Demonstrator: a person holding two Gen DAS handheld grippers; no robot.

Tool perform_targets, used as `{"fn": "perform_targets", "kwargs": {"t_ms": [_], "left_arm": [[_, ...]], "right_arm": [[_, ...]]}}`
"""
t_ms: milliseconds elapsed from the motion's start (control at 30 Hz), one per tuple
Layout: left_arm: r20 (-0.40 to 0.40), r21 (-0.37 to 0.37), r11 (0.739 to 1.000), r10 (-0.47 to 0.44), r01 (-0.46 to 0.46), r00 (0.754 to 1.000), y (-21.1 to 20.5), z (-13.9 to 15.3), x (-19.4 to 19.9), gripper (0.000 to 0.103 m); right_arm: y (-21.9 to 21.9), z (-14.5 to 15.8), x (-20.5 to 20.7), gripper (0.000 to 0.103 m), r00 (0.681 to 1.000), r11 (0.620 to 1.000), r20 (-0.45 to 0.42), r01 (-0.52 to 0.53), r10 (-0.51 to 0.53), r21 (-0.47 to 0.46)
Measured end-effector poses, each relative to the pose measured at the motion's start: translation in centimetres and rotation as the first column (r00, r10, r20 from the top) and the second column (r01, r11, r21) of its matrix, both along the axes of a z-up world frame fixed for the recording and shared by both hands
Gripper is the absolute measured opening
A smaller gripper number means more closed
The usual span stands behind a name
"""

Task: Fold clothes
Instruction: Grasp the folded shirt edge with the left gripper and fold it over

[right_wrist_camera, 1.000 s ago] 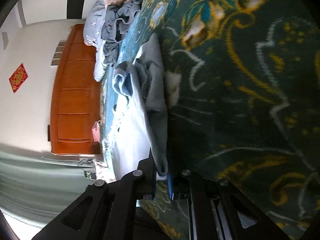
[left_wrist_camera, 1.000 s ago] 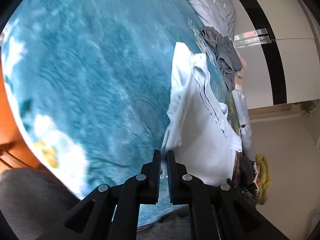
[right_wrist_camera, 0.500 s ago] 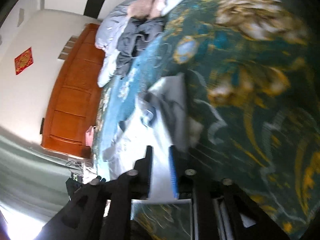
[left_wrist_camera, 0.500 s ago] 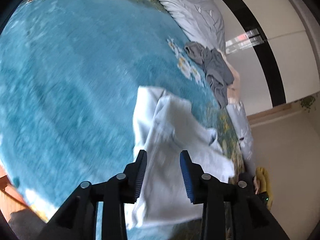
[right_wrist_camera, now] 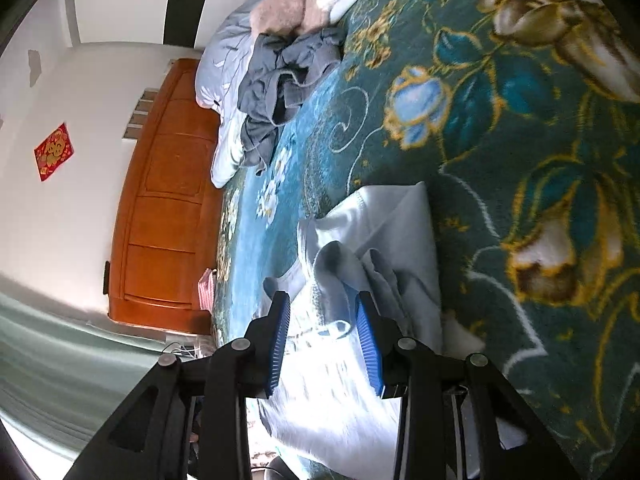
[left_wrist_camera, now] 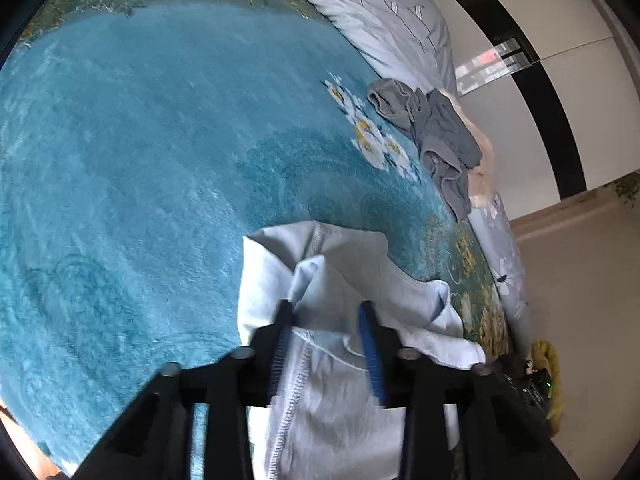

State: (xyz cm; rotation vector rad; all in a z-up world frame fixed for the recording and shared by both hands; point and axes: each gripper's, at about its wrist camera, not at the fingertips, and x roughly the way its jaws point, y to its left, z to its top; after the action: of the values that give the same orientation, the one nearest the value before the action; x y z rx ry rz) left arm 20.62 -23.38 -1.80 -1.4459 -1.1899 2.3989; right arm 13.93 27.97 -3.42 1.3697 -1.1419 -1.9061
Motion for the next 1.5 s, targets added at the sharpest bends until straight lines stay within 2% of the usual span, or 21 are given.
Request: {"fn": "perform_targets", "kwargs": {"t_ms": [33, 67, 100, 133, 167, 300, 367, 433, 500, 533, 600, 700, 833, 900, 1000, 1133, 1333, 1500], "left_arm": [[0.009, -0.007, 1.000, 0.001, -0.001, 1.000, 0.0, -0.1, 0.0, 0.016], [0.016, -0.013, 1.000, 0.004, -0.004, 1.000, 0.0, -0.1, 0.0, 0.009], [0.017, -0.010, 1.000, 0.008, -0.008, 1.000, -0.1, -0.1, 0.0, 0.007], [0.014, 0.000, 1.000, 0.013, -0.013, 1.000, -0.2, -0.1, 0.2, 0.005], [0.006, 0.014, 1.000, 0.018, -0.018, 1.000, -0.4, 0.1, 0.5, 0.004], [-0.046, 0.097, 0.995, 0.040, -0.035, 0.998, -0.9, 1.2, 2.1, 0.004], [-0.082, 0.175, 0.984, 0.047, -0.032, 0.995, -1.0, 2.4, 4.0, 0.004], [-0.124, 0.251, 0.968, 0.053, -0.020, 0.991, -1.1, 3.9, 6.1, 0.004], [-0.176, 0.283, 0.959, 0.052, 0.000, 0.983, -1.3, 5.8, 8.0, 0.004], [-0.192, 0.284, 0.959, 0.056, 0.001, 0.980, -1.5, 6.6, 8.5, 0.004], [-0.200, 0.278, 0.960, 0.074, -0.016, 0.977, -2.1, 7.5, 6.9, 0.004], [-0.141, 0.240, 0.969, 0.091, -0.055, 0.986, -2.2, 6.3, 2.7, 0.004], [-0.010, 0.235, 0.965, 0.121, -0.116, 0.993, -2.3, 1.7, -2.4, 0.004], [0.001, 0.249, 0.959, 0.140, -0.136, 0.990, -2.5, 0.0, -3.9, 0.004], [0.014, 0.273, 0.950, 0.155, -0.153, 0.988, -2.8, -1.6, -5.6, 0.004], [0.044, 0.265, 0.949, 0.167, -0.172, 0.985, -3.0, -3.4, -6.9, 0.004], [0.084, 0.315, 0.925, 0.198, -0.214, 0.977, -3.7, -6.8, -6.7, 0.004], [0.063, 0.355, 0.906, 0.225, -0.232, 0.972, -4.5, -6.2, -6.4, 0.005]], "right_arm": [[-0.2, -0.1, -0.2, 0.031, 1.000, 1.000, 0.001, -0.005, 0.005, -0.003], [-0.4, -0.2, -0.5, 0.024, 1.000, 1.000, 0.003, -0.010, 0.010, -0.005], [-0.5, -0.3, -0.6, 0.013, 1.000, 1.000, 0.007, -0.014, 0.014, 0.001], [-0.5, -0.2, -0.4, 0.007, 1.000, 1.000, 0.006, -0.012, 0.012, 0.008], [-0.5, -0.1, -0.3, 0.005, 1.000, 1.000, 0.001, -0.012, 0.012, -0.002], [-0.5, 0.6, 0.1, 0.004, 1.000, 0.999, -0.024, -0.012, 0.011, -0.043], [0.1, 1.7, 1.0, 0.004, 0.999, 0.995, -0.054, -0.015, 0.010, -0.097], [0.7, 3.1, 2.5, 0.004, 0.997, 0.989, -0.071, -0.018, 0.008, -0.146], [1.5, 4.9, 5.0, 0.004, 0.997, 0.980, -0.080, -0.032, 0.017, -0.197], [1.9, 5.8, 6.0, 0.004, 0.996, 0.978, -0.091, -0.039, 0.020, -0.207], [2.7, 7.4, 6.9, 0.004, 0.993, 0.977, -0.120, -0.037, 0.012, -0.211], [3.1, 8.4, 5.7, 0.004, 0.991, 0.979, -0.136, -0.016, -0.012, -0.204], [1.1, 5.0, 0.4, 0.004, 0.999, 0.986, -0.019, 0.033, -0.037, -0.161], [-0.1, 2.4, -1.9, 0.004, 0.997, 0.989, 0.056, 0.059, -0.052, -0.134], [-1.0, -0.2, -3.9, 0.004, 0.991, 0.988, 0.115, 0.085, -0.070, -0.128], [-0.8, -1.5, -6.3, 0.004, 0.984, 0.982, 0.130, 0.135, -0.118, -0.129], [-0.4, -4.1, -8.2, 0.004, 0.969, 0.982, 0.189, 0.175, -0.159, -0.073], [0.0, -6.0, -8.5, 0.004, 0.955, 0.969, 0.232, 0.214, -0.182, -0.123]]}}
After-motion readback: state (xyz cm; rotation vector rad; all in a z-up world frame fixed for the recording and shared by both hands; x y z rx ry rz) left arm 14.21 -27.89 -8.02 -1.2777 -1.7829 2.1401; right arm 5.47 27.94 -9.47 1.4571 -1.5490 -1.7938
